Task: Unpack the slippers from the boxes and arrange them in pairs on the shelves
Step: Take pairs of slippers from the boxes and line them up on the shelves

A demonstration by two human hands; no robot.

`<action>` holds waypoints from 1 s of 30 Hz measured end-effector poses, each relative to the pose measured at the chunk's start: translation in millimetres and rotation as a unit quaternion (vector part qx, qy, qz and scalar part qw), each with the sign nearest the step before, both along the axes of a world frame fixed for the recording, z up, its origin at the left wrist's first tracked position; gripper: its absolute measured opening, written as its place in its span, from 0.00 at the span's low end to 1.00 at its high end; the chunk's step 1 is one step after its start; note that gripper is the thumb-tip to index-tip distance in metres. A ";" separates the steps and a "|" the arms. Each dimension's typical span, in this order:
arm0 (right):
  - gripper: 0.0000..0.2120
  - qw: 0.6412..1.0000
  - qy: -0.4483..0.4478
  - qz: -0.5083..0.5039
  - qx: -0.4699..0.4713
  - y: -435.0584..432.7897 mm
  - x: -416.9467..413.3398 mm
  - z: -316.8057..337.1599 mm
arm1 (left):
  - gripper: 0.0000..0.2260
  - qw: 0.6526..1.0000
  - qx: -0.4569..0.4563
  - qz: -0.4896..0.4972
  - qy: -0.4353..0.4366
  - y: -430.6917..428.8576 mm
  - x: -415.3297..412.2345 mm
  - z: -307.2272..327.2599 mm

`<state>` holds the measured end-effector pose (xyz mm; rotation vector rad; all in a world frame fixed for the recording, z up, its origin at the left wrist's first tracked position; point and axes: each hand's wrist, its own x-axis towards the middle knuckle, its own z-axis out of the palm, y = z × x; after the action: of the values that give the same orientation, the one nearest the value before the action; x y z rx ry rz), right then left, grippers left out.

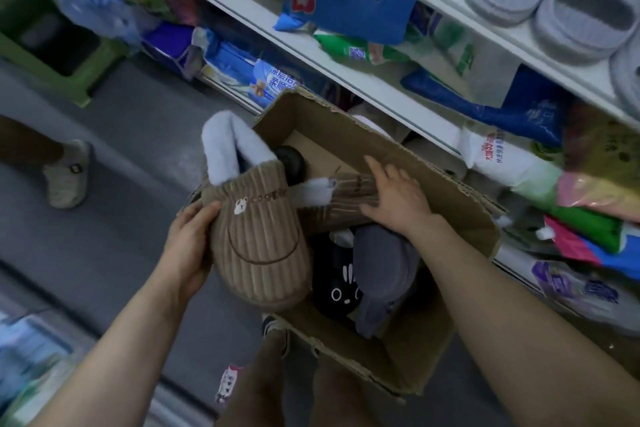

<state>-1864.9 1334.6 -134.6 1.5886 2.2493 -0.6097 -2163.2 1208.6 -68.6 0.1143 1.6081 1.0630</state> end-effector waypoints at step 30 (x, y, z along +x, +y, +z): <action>0.41 0.834 0.218 -0.495 -0.112 -159.6 76.0 61.3 | 0.41 0.919 -0.093 -0.365 -0.118 -24.7 114.9 -30.3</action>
<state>-1788.9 1175.0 -73.3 2.6153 1.3010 -1.5468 -2048.2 1183.9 -98.9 0.4089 1.2702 0.3261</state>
